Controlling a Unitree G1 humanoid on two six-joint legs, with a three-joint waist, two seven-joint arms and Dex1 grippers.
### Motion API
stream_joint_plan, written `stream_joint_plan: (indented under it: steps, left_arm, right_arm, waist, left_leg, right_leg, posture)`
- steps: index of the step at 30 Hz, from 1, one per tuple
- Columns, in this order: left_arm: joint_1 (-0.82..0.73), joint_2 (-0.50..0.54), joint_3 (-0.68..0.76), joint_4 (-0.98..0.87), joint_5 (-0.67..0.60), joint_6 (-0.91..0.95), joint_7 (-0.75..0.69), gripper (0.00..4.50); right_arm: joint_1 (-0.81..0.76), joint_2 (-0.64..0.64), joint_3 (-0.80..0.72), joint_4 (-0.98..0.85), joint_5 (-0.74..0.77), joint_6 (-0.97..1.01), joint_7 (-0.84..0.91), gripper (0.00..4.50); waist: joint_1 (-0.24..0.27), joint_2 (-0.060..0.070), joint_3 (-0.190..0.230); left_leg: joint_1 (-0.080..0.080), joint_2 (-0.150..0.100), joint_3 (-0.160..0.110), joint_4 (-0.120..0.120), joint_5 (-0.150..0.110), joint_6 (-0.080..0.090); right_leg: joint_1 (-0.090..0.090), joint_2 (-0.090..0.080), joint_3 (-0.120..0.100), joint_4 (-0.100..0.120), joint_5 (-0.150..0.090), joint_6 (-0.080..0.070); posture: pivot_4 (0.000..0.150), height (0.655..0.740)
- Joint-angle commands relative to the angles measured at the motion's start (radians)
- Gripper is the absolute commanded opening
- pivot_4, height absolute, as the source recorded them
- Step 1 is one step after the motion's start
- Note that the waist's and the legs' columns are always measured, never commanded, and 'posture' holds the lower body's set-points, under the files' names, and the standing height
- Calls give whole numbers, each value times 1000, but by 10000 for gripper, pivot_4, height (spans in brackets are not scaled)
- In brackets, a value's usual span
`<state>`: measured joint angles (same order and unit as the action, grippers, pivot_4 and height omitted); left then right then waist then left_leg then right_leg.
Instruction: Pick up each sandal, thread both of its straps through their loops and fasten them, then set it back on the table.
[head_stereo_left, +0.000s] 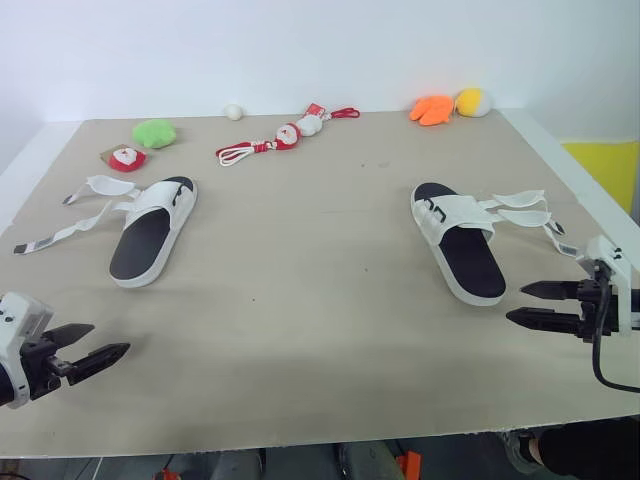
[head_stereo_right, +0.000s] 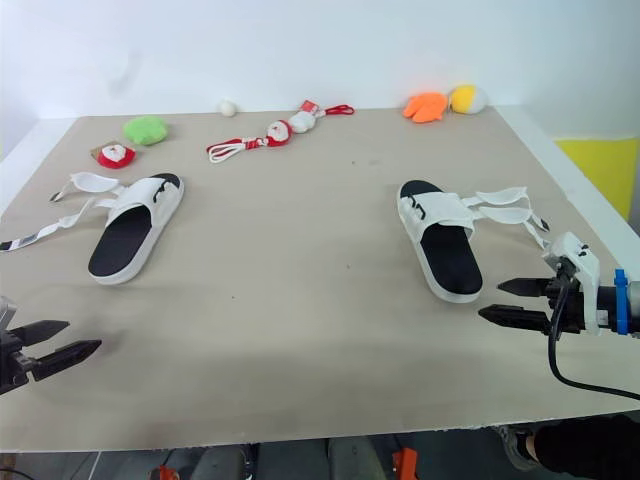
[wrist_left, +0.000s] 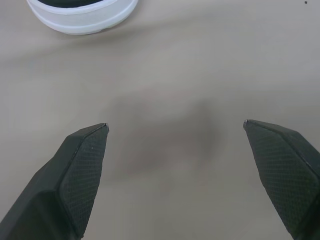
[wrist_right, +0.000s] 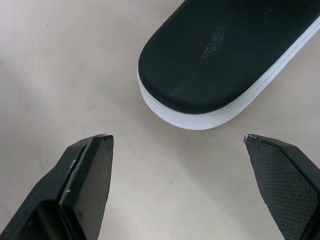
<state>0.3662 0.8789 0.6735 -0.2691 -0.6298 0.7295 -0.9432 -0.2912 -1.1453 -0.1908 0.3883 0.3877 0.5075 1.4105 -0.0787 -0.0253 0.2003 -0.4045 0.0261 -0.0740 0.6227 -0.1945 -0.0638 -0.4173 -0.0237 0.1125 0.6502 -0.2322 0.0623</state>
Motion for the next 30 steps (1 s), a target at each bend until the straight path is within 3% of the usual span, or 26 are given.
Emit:
stream_joint_plan:
  steps: [1, 5, 10, 17, 20, 26, 30]
  left_arm:
    - [-21, 21, 11, -19, -11, 5, -5, 44769]
    - [-176, 5, -100, -64, -40, 15, 30, 44769]
    - [-479, -78, -332, -93, -58, 24, 92, 44769]
    - [-894, -342, -681, 41, 9, -39, 79, 44769]
    - [-1024, -481, -790, 171, 79, -123, 76, 44769]
    - [-1136, -647, -849, 357, 170, -252, 90, 44769]
    - [-1139, -695, -847, 361, 177, -263, 105, 44769]
  right_arm:
    - [-33, -6, -59, -5, 30, 8, -17, 45000]
    - [-56, 63, -144, -76, 76, 13, -145, 45000]
    - [-27, 175, -215, -248, 58, -51, -353, 45000]
    - [-19, 231, -157, -338, -250, -400, -683, 45000]
    - [-29, 195, -43, -333, -477, -528, -801, 45000]
    - [-85, 153, 139, -265, -733, -651, -893, 45000]
    - [-150, 175, 205, -186, -823, -664, -954, 45000]
  waist:
    - [0, 0, 0]
    - [2, 0, 0]
    - [6, 0, 0]
    - [4, 0, 0]
    - [2, 0, 0]
    - [-2, 1, -1]
    - [-1, 1, -1]
  left_leg:
    - [0, 0, 0, 0, 0, 0]
    - [0, 0, 0, 2, 0, 0]
    - [0, 0, 0, 8, 1, 1]
    - [-2, -2, 0, 14, 1, 1]
    - [-1, -2, 1, 13, 1, 1]
    - [0, -4, 3, 13, 2, 2]
    - [0, -4, 3, 12, 2, 3]
  right_leg:
    - [0, 0, 0, 0, 0, 0]
    - [1, 1, 0, 1, 1, 1]
    - [6, 1, 0, 0, 4, 5]
    - [9, 0, 3, -2, 10, 16]
    - [9, 1, 4, -2, 10, 16]
    - [8, 1, 8, -2, 10, 17]
    - [8, 0, 9, -2, 10, 17]
  posture:
    - [1500, 7400]
    - [1500, 7400]
    - [1500, 7400]
    - [1500, 7400]
    - [1500, 7400]
    - [1500, 7400]
    - [1500, 7400]
